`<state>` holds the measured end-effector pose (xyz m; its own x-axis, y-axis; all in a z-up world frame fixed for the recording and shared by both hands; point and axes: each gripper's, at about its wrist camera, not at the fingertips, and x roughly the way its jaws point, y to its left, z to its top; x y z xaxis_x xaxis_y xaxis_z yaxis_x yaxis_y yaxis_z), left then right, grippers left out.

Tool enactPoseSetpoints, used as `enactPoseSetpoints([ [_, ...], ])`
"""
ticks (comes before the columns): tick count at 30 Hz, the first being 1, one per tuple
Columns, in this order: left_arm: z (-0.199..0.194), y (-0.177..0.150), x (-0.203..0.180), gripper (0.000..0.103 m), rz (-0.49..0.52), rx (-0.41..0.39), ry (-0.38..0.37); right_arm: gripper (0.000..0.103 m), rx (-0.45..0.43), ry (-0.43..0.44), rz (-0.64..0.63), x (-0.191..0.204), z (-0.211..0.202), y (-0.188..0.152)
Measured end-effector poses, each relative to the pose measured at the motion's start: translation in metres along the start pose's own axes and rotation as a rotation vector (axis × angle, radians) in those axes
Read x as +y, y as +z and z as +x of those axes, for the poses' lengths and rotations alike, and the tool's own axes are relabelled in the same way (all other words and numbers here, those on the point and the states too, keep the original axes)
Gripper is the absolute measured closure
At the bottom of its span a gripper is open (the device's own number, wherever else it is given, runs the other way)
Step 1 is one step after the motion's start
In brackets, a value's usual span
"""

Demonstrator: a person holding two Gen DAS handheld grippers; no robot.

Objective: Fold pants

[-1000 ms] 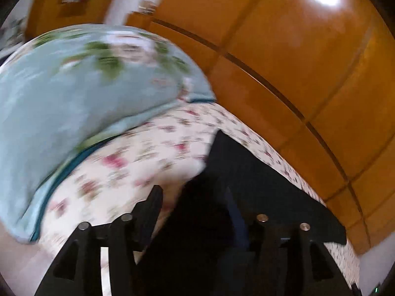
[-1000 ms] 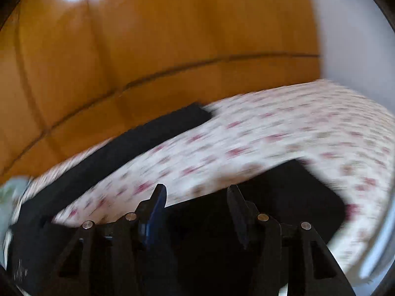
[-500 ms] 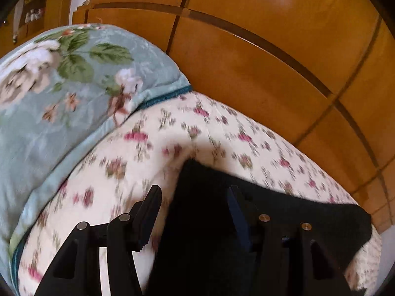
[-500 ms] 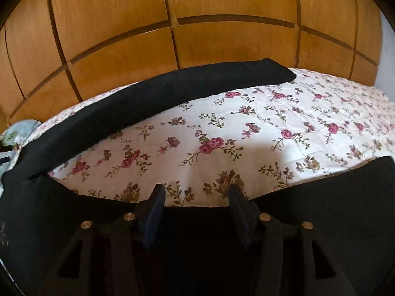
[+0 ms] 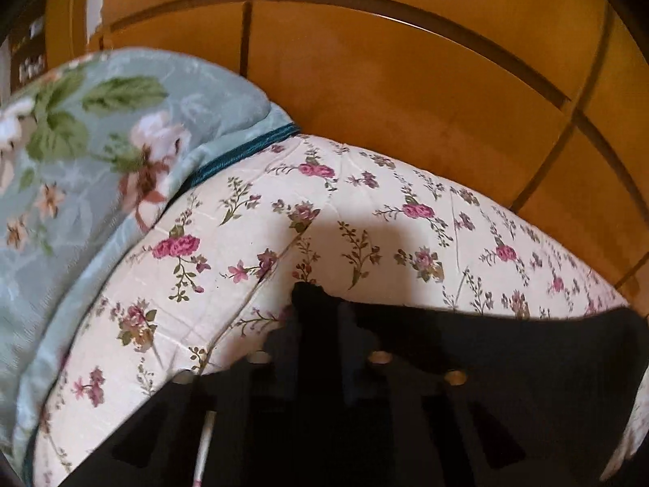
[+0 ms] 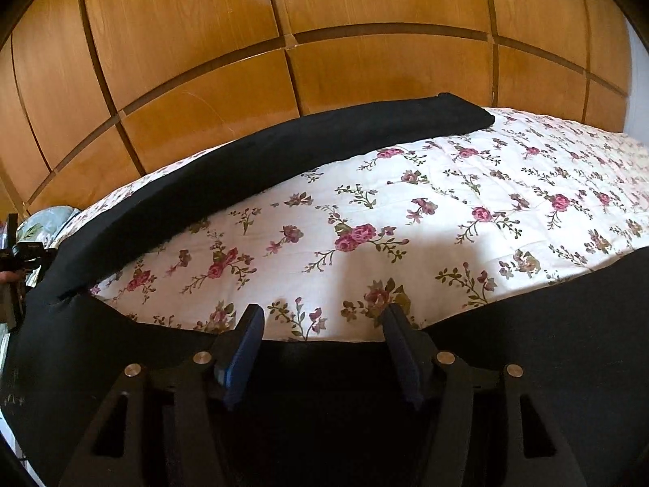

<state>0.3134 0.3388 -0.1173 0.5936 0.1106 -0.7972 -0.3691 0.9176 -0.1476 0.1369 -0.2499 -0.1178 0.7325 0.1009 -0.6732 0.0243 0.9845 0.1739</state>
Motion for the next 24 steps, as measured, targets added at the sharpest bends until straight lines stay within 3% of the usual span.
enactPoseSetpoints([
  [7,-0.064,0.003,-0.003,0.096,-0.060,-0.149,-0.076,0.041,-0.002,-0.002,-0.003,0.001,0.000,0.000],
  [15,-0.161,-0.020,-0.002,0.096,-0.070,-0.291,-0.240,0.041,-0.003,-0.002,-0.004,0.000,0.000,0.000],
  [24,-0.221,-0.110,0.015,0.096,-0.074,-0.335,-0.323,0.041,-0.003,-0.002,-0.005,0.000,0.000,0.000],
])
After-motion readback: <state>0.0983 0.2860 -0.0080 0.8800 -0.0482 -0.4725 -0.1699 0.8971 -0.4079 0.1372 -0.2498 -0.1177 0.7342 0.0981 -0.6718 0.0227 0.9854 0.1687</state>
